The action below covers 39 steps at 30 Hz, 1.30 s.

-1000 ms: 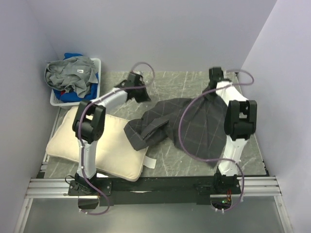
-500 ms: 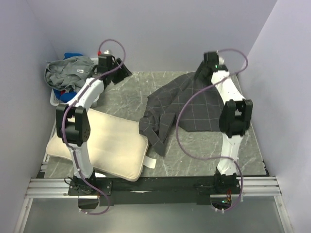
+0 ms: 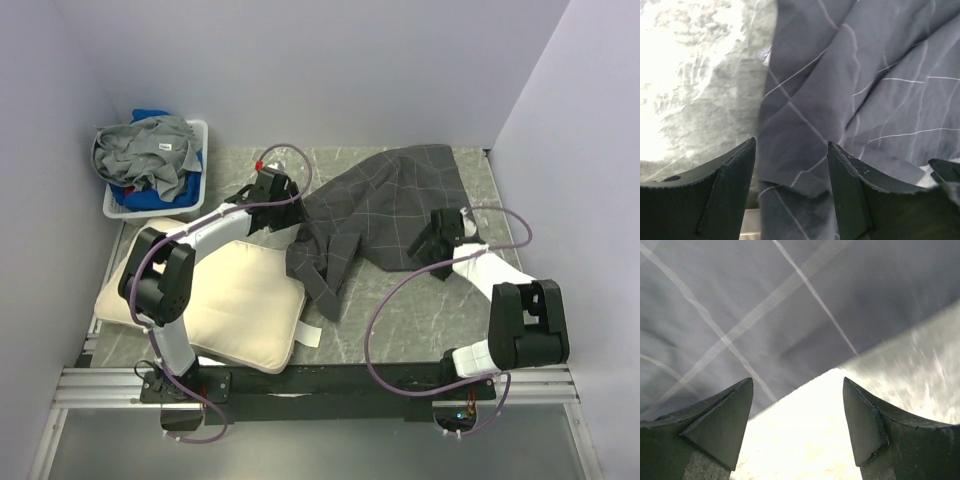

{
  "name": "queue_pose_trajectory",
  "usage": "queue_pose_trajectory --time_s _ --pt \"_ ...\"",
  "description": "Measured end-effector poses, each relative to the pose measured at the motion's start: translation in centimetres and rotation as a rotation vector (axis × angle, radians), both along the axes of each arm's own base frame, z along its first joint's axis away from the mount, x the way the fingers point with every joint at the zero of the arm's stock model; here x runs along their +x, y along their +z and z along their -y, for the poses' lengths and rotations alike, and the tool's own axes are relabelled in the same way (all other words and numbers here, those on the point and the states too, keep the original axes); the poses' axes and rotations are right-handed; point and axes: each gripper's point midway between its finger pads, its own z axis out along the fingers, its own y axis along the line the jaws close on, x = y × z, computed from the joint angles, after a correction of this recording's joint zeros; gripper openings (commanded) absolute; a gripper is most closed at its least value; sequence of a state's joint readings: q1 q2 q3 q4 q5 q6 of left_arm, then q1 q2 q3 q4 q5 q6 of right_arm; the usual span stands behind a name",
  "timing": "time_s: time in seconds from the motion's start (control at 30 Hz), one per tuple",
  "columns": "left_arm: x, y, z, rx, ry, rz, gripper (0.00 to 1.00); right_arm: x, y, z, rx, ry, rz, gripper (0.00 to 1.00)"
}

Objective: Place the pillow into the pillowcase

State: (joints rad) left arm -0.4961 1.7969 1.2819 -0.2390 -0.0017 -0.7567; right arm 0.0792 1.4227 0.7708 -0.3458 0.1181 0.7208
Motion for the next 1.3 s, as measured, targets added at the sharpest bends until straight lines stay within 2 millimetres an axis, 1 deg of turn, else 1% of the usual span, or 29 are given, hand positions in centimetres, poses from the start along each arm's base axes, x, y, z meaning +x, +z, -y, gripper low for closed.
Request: queue_pose_trajectory --time_s 0.07,0.13,0.2,0.23,0.33,0.37,0.4,0.43,0.47,0.5,0.53,0.57,0.6,0.7,0.77,0.83,0.87,0.97,1.0,1.07,1.1,1.17,1.2,1.23,1.3 --pt "-0.4 -0.5 -0.1 0.012 0.000 -0.012 0.63 -1.2 -1.3 -0.2 0.027 -0.026 -0.012 0.79" --pt "-0.2 -0.4 -0.1 0.013 0.004 -0.001 0.63 -1.7 -1.8 -0.6 0.063 -0.051 -0.005 0.79" --pt "0.0 -0.2 0.1 0.009 0.005 0.012 0.62 -1.3 -1.8 -1.2 0.091 -0.073 0.013 0.76" --pt "0.0 -0.2 0.1 0.010 0.004 0.013 0.62 -0.9 -1.6 -1.7 0.107 -0.085 0.031 0.76" --pt "0.0 -0.2 0.2 0.012 0.002 0.015 0.61 0.1 -1.8 -2.7 0.140 -0.116 0.035 0.71" --pt "0.0 -0.2 0.2 0.012 0.001 0.015 0.60 0.7 -1.8 -2.8 0.148 -0.128 0.041 0.58" --pt "0.0 -0.2 0.2 0.013 0.001 0.015 0.59 1.3 -1.8 -2.8 0.152 -0.145 0.044 0.48" --pt "0.0 -0.1 0.2 0.013 0.001 0.016 0.56 1.9 -1.8 -2.8 0.154 -0.156 0.048 0.32" --pt "0.0 -0.1 0.2 0.014 0.000 0.017 0.56 2.2 -2.1 -2.8 0.151 -0.167 0.042 0.07" --pt "0.0 -0.1 0.2 0.016 -0.001 0.017 0.54 2.2 -2.3 -2.6 0.149 -0.176 0.035 0.00" --pt "0.0 -0.1 0.2 0.020 -0.003 0.018 0.50 2.3 -2.4 -2.5 0.152 -0.188 0.030 0.00" --pt "0.0 0.0 0.2 0.020 -0.003 0.019 0.48 2.3 -2.6 -2.1 0.153 -0.202 0.023 0.00" --pt "0.0 0.0 0.2 0.022 -0.003 0.020 0.41 2.1 -2.8 -1.5 0.152 -0.218 0.011 0.00" --pt "0.1 0.2 0.1 0.026 -0.003 0.024 0.32 1.8 -2.9 0.9 0.146 -0.278 -0.003 0.00" --pt "0.2 0.4 0.2 0.026 -0.005 0.028 0.30 1.2 -2.7 3.5 0.124 -0.333 -0.009 0.00" --pt "0.4 0.6 0.2 0.025 -0.005 0.034 0.32 0.3 -2.0 6.3 0.092 -0.392 -0.003 0.00" --pt "0.4 0.7 0.2 0.025 -0.004 0.035 0.34 -0.1 -1.4 7.6 0.074 -0.422 0.008 0.00" --pt "0.7 1.2 0.2 0.030 0.001 0.043 0.57 -1.0 0.5 10.9 0.031 -0.484 0.050 0.00" --pt "0.8 1.4 0.1 0.034 0.004 0.046 0.69 -1.1 0.7 11.5 0.024 -0.494 0.057 0.00" --pt "1.1 1.9 -0.2 0.050 0.016 0.058 0.74 -1.7 0.8 12.4 0.012 -0.507 0.051 0.00" --pt "1.1 2.2 -0.5 0.063 0.027 0.063 0.82 -1.9 0.7 12.6 0.011 -0.507 0.043 0.00" --pt "0.8 2.8 -1.6 0.099 0.059 0.069 0.88 -2.2 0.7 12.5 0.018 -0.489 0.042 0.14" --pt "0.6 3.2 -2.3 0.115 0.076 0.077 0.90 -2.3 0.9 12.4 0.022 -0.483 0.045 0.26" --pt "0.2 4.0 -3.1 0.127 0.102 0.094 0.90 -2.4 1.2 12.0 0.031 -0.462 0.059 0.44" --pt "-1.4 5.8 -5.1 0.140 0.147 0.130 0.92 -2.4 2.2 10.9 0.044 -0.412 0.094 0.62"
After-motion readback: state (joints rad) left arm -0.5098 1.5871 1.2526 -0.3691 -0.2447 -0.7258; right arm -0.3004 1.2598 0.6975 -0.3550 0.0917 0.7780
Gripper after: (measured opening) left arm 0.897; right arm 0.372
